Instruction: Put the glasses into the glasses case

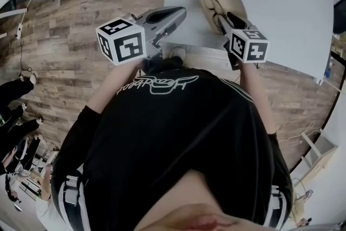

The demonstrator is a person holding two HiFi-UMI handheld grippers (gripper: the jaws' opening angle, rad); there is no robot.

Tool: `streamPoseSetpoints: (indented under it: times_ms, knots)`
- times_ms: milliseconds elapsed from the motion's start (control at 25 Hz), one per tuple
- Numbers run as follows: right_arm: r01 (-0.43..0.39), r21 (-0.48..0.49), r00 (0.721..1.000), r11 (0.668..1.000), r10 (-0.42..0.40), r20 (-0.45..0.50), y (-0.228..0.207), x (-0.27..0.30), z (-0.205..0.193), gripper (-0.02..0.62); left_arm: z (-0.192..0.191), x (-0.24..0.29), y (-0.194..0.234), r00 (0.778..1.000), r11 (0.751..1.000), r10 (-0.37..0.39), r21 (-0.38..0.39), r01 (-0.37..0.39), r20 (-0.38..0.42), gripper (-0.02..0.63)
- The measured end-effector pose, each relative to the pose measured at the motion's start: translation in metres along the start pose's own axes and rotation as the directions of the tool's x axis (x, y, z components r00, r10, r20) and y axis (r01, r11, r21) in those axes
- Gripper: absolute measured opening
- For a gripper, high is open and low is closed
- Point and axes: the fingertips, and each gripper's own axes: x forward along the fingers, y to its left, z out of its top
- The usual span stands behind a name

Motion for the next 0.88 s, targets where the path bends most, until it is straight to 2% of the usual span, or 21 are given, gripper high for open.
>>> streamPoseSetpoints:
  times_ms: [160,320,560,680,800,880]
  knots:
    - [0.013,-0.076,0.99,0.997,-0.002,0.145,0.008,-0.021,0.024,0.101,-0.008,-0.008,-0.007,1.0,1.0,0.018,0.005,-0.018,0.014,0.006]
    - [-0.019,-0.084,0.954,0.996,0.043,0.298,0.021,-0.056,0.054,0.1,-0.012,-0.014,-0.02,0.999,0.999,0.031,0.023,-0.032,0.034,0.006]
    - [-0.116,-0.097,0.877,0.989,0.148,0.458,0.045,-0.125,0.072,0.097,-0.018,-0.02,-0.059,0.996,0.997,0.028,0.065,-0.034,0.087,0.006]
    - [-0.177,-0.107,0.828,0.978,0.206,0.521,0.055,-0.166,0.072,0.064,-0.021,-0.02,-0.087,0.993,0.995,0.021,0.097,-0.032,0.115,0.006]
    - [-0.223,-0.132,0.781,0.966,0.258,0.568,0.064,-0.205,0.065,0.04,-0.029,-0.02,-0.119,0.991,0.989,0.01,0.144,-0.029,0.136,0.006]
    - [-0.254,-0.154,0.76,0.955,0.296,0.578,0.069,-0.228,0.057,0.032,-0.036,-0.019,-0.141,0.989,0.984,0.004,0.174,-0.029,0.146,0.006]
